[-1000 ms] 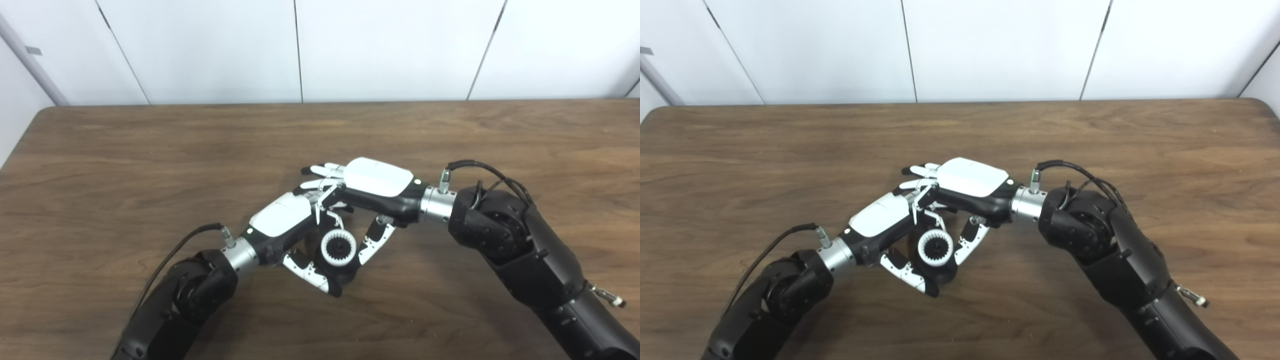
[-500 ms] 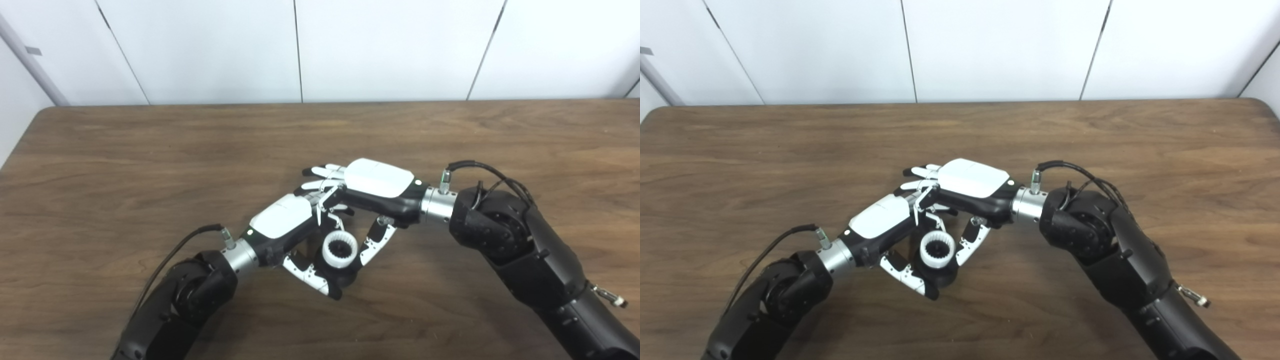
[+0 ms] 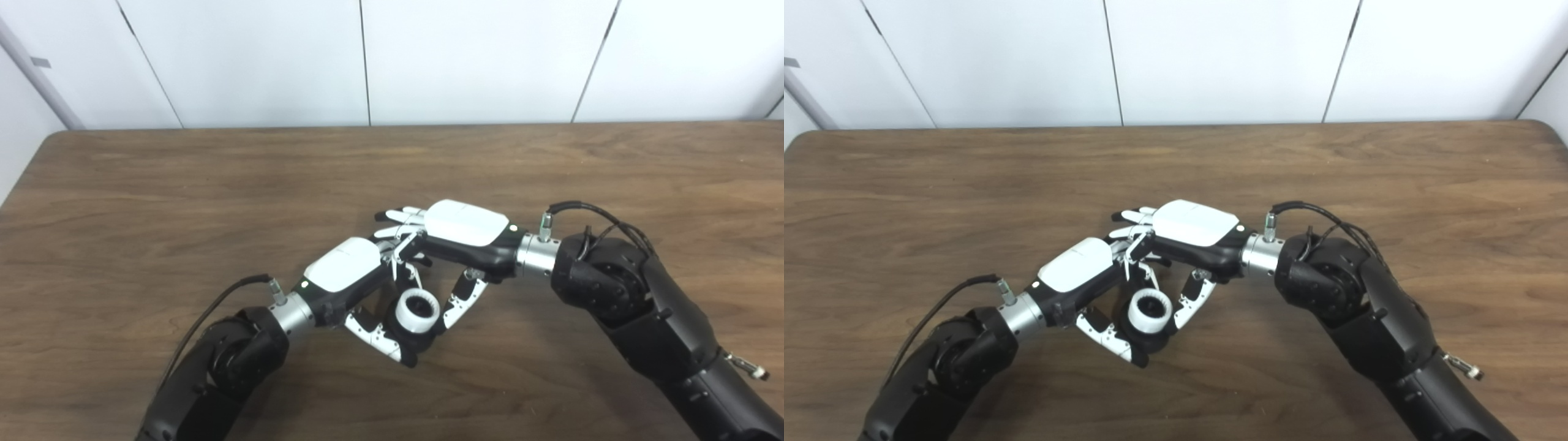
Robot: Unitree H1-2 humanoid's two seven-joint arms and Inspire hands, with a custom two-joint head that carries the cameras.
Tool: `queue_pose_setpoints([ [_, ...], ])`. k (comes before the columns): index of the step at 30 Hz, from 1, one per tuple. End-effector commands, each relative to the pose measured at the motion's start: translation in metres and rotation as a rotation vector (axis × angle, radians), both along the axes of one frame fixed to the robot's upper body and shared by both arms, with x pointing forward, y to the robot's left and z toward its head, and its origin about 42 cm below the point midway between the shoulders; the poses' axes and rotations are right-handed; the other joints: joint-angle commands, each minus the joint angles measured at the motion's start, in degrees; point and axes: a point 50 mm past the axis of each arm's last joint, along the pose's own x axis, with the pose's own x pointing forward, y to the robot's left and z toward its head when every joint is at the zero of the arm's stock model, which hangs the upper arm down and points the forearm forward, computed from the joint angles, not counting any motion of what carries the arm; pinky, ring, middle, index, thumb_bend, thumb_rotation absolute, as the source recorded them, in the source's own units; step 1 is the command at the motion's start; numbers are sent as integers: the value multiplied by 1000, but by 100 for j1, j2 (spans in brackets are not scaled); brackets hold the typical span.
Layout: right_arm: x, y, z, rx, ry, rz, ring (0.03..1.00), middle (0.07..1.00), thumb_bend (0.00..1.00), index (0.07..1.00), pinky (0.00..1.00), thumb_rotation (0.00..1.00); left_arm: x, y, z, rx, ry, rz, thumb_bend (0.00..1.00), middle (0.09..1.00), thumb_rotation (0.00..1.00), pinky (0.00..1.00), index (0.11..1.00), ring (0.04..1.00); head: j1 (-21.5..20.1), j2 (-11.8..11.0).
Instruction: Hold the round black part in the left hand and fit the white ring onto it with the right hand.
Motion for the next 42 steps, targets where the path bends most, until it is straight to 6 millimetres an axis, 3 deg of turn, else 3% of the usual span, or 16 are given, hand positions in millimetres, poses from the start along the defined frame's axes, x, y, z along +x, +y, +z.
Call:
queue_pose_setpoints([
  [1, 5, -5, 9, -26, -42, -3, 1000, 907, 526, 481, 1000, 143, 5, 0, 22, -41, -69, -11, 524, 862, 62, 1000, 482, 1000, 9, 15],
  [9, 0, -2, 10, -9, -37, 5, 1000, 907, 526, 481, 1000, 143, 7, -1, 21, -36, -68, -8, 524, 831, 63, 1000, 482, 1000, 21, 36],
  [36, -3, -10, 6, -20, 0, 5, 1000, 948, 523, 491, 1000, 150, 8, -12, 11, -39, -67, 3, 524, 871, 62, 1000, 481, 1000, -5, 29],
  [37, -2, -11, 6, -23, -2, 6, 1000, 950, 757, 540, 1000, 183, 9, -12, 10, -36, -67, 4, 524, 878, 62, 1000, 482, 1000, 10, 14],
  [38, -2, -12, 7, -26, -4, 6, 1000, 955, 876, 575, 1000, 205, 9, -13, 9, -34, -65, 5, 524, 885, 62, 1000, 482, 1000, 21, 4],
  [39, -2, -12, 7, -27, -5, 7, 1000, 960, 951, 604, 1000, 221, 9, -13, 8, -32, -63, 6, 524, 891, 62, 1000, 482, 1000, 18, 4],
  [42, -1, -16, 7, -32, -5, 7, 1000, 978, 996, 655, 1000, 241, 10, -16, 6, -28, -60, 12, 524, 898, 62, 1000, 483, 1000, 23, -31],
])
